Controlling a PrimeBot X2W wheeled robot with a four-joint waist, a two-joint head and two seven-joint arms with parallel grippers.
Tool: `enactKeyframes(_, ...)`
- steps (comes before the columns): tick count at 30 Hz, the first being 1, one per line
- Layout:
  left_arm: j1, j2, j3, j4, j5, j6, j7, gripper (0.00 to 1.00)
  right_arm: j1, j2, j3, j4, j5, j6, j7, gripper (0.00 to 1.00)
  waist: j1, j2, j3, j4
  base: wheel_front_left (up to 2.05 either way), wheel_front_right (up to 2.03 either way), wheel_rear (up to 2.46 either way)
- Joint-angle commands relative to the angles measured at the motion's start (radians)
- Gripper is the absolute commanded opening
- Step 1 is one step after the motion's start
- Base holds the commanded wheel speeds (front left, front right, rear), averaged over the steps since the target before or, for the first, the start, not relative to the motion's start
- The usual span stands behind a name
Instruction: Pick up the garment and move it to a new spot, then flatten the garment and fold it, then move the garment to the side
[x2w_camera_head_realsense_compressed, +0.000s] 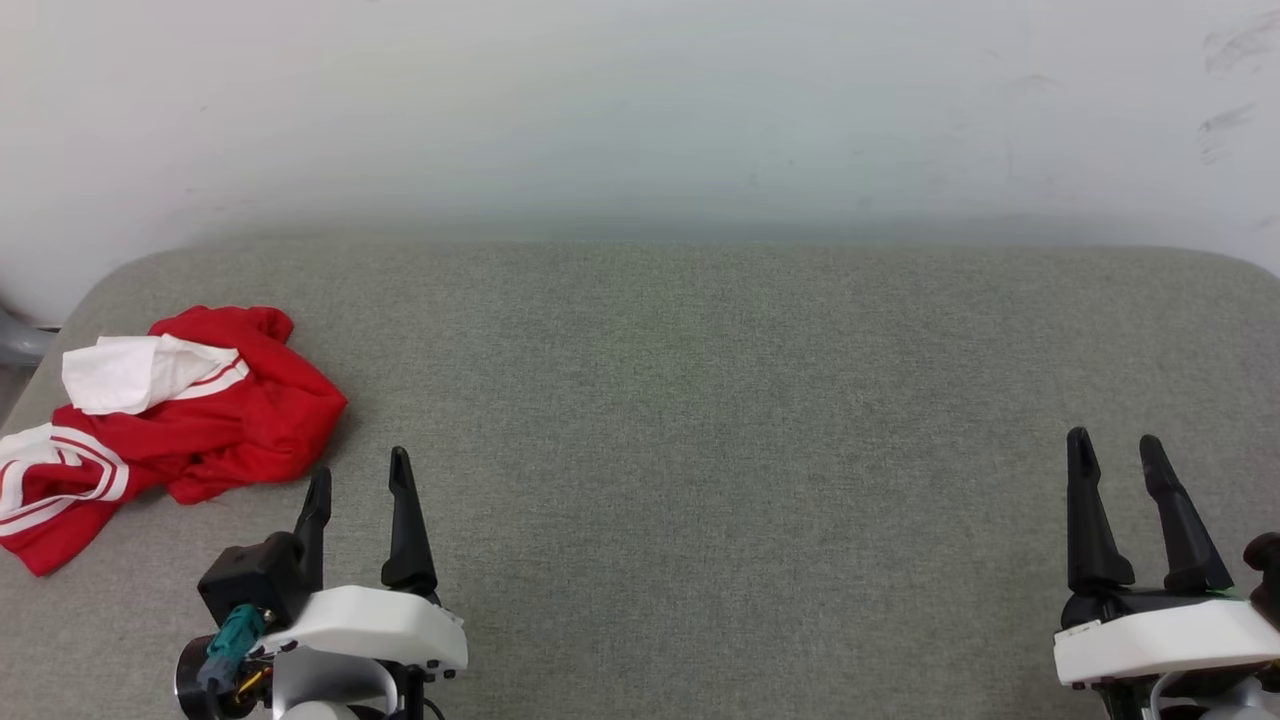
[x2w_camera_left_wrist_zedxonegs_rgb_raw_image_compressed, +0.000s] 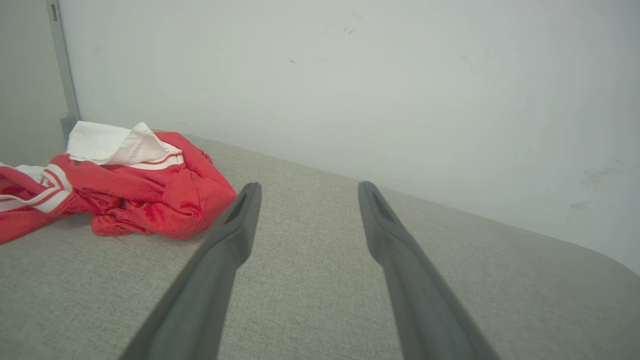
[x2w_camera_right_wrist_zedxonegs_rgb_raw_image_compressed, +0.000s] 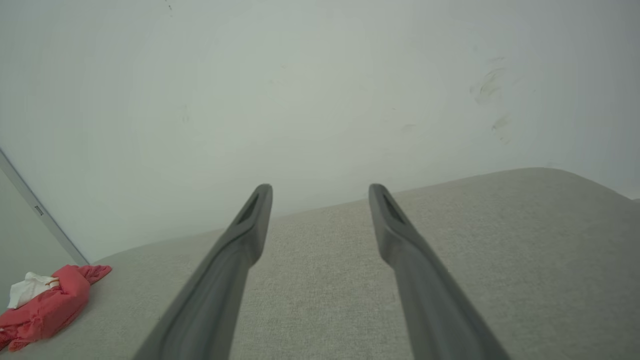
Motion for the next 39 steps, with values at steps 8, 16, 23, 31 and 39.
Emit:
enactKeyframes(8,0.011,0.005,-0.017,-0.009,0.084,0.011,-0.024,1.00,0.011,0.001,0.002,-0.020,-0.089,0.000,-0.024,1.00,0.0000,0.0000,-0.002,0.002,0.00,0.00,0.00)
enactKeyframes(16,0.016,0.003,-0.024,-0.004,0.150,0.013,-0.041,1.00,0.018,0.001,0.002,-0.023,-0.153,0.000,-0.041,1.00,0.0000,0.0000,-0.003,0.003,0.00,0.00,0.00)
enactKeyframes(23,0.024,-0.004,-0.025,0.007,0.196,0.004,-0.056,1.00,0.025,0.001,0.004,-0.026,-0.205,0.000,-0.055,1.00,0.0000,0.0000,-0.003,0.004,0.00,0.00,0.00)
enactKeyframes(31,0.025,-0.012,-0.020,0.020,0.250,-0.006,-0.071,1.00,0.029,0.001,0.005,-0.024,-0.249,0.000,-0.070,1.00,0.0000,0.0000,-0.001,0.007,0.00,0.00,0.00)
enactKeyframes(39,0.033,-0.020,-0.007,0.033,0.290,-0.021,-0.084,1.00,0.039,0.001,0.011,-0.012,-0.278,0.000,-0.084,1.00,0.0000,0.0000,-0.002,0.009,0.00,0.00,0.00)
